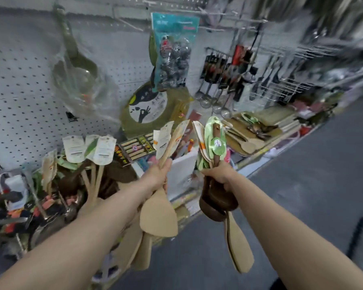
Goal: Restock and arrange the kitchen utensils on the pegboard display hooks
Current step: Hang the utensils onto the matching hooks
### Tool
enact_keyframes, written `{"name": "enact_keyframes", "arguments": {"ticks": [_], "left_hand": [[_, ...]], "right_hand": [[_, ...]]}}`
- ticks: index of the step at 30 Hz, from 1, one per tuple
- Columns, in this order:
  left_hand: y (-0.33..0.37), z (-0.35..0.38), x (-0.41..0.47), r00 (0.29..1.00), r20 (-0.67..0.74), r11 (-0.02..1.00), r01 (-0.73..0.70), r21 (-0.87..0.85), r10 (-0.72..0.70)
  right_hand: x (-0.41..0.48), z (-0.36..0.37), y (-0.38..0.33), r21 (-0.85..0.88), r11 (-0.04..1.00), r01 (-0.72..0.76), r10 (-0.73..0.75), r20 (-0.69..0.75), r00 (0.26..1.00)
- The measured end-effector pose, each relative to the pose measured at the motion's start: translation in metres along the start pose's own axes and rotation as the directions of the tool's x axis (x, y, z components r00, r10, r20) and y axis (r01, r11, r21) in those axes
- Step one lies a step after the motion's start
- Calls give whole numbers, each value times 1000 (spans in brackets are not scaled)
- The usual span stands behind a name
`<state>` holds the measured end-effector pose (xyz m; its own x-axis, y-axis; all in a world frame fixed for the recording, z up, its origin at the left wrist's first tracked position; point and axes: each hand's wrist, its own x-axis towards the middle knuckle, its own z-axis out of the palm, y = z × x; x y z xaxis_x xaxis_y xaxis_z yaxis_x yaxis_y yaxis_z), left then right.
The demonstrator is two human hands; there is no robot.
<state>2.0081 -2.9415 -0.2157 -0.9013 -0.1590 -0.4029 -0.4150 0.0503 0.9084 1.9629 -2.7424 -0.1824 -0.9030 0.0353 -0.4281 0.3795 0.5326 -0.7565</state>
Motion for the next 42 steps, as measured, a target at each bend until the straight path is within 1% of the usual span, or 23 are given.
{"name": "enact_keyframes", "arguments": {"ticks": [5,6,7,8,11,13,16,17,20,29,33,37,40,42], "left_hand": [[34,104,25,995,93,999,23,44,-27],[43,137,32,991,129,998,25,55,-32],[47,149,34,990,140,998,26,54,-34],[55,171,35,984,175,998,15,54,-24],[79,239,44,952,304,997,-64,52,45],[91,275,55,950,310,996,-64,59,42],[105,323,69,944,326,999,-46,5,42],[110,337,74,941,336,998,-54,17,45],[121,372,91,921,386,994,-88,60,58],[158,453,194,902,424,995,-98,28,77],[174,478,235,910,412,999,-48,8,40],[178,501,277,917,399,999,39,-29,-25],[187,517,300,926,377,999,37,-19,-27],[192,531,321,941,338,1000,27,14,-30]], "right_hand": [[18,-100,41,30,999,-17,19,-92,996],[23,-131,52,48,998,-34,39,-115,993],[28,-141,57,54,998,-34,40,-118,992],[32,-161,63,61,997,-55,63,-136,989],[50,-222,86,83,996,-41,57,-194,979],[60,-256,99,117,992,-37,62,-220,974],[76,-301,113,134,989,-63,96,-259,961],[83,-313,118,150,987,-61,100,-266,959],[106,-342,128,173,983,-59,107,-284,953],[201,-406,119,203,974,-103,162,-305,938],[238,-425,113,217,967,-134,197,-299,934],[280,-442,112,197,963,-182,233,-279,932],[314,-458,113,168,963,-210,247,-250,936],[339,-470,113,140,967,-213,241,-231,942]]}}
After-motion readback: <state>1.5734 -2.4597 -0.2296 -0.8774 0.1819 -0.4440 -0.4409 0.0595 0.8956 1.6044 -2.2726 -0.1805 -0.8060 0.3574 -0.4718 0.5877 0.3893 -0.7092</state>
